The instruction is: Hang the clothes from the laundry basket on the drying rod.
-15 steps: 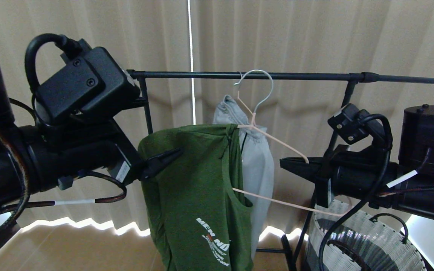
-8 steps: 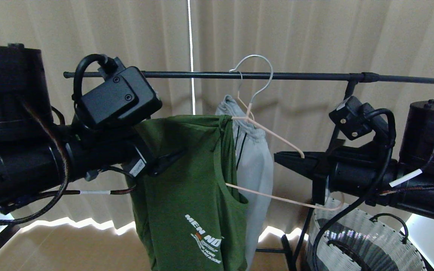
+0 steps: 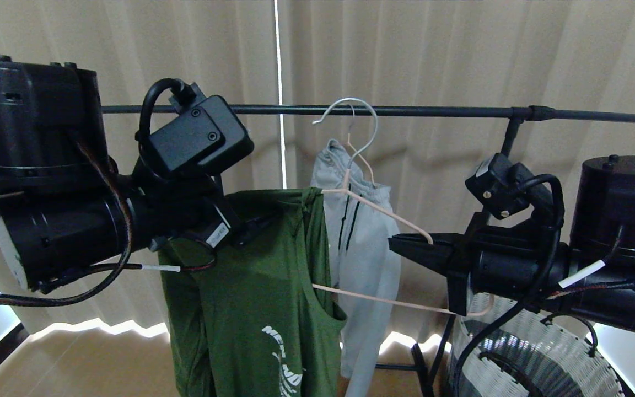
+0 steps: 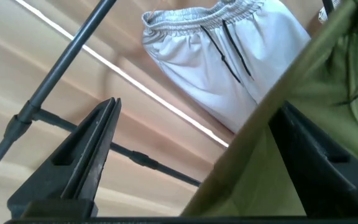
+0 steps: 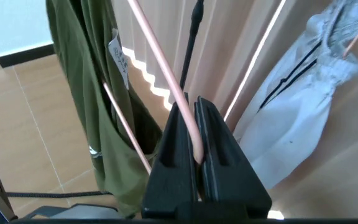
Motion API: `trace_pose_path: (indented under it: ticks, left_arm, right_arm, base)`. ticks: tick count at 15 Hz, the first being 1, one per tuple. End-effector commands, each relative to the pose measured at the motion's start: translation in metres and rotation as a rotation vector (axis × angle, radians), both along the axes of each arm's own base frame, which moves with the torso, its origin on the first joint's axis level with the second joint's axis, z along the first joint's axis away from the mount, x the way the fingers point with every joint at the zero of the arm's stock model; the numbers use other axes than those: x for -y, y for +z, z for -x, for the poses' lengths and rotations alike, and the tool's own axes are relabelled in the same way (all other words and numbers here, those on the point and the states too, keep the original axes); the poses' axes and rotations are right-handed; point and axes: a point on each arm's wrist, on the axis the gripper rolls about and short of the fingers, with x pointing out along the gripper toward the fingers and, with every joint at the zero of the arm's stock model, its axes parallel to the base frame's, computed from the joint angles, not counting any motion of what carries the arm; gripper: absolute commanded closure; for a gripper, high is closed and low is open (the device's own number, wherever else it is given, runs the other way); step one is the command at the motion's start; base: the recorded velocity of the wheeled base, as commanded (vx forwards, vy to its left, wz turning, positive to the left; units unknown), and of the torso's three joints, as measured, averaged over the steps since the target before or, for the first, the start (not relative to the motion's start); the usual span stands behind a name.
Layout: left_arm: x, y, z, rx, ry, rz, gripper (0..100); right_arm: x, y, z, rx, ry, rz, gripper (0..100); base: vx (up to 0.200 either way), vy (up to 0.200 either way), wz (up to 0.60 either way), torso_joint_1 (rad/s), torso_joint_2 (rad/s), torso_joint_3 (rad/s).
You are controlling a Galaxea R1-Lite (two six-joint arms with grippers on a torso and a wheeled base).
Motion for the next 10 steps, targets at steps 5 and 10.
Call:
trace_pose_path:
  ticks: [5,10]
  left_arm:
    - [-0.011,-0.003,-0.007,-0.020,-0.025,0.008,100]
    - [-0.012,-0.005,-0.006,-0.025,-0.027,0.006,100]
  right_arm:
    - [-0.003,0.002,0.003,0.002,0.046,-0.011,100]
    - [-0.004,0.000,0.001,-0.003,0.046,-0.007,100]
  base:
    - [0.000,0.000,0.00,0.000,0.00,0.000]
    - [0.000,0.000,0.00,0.000,0.00,0.000]
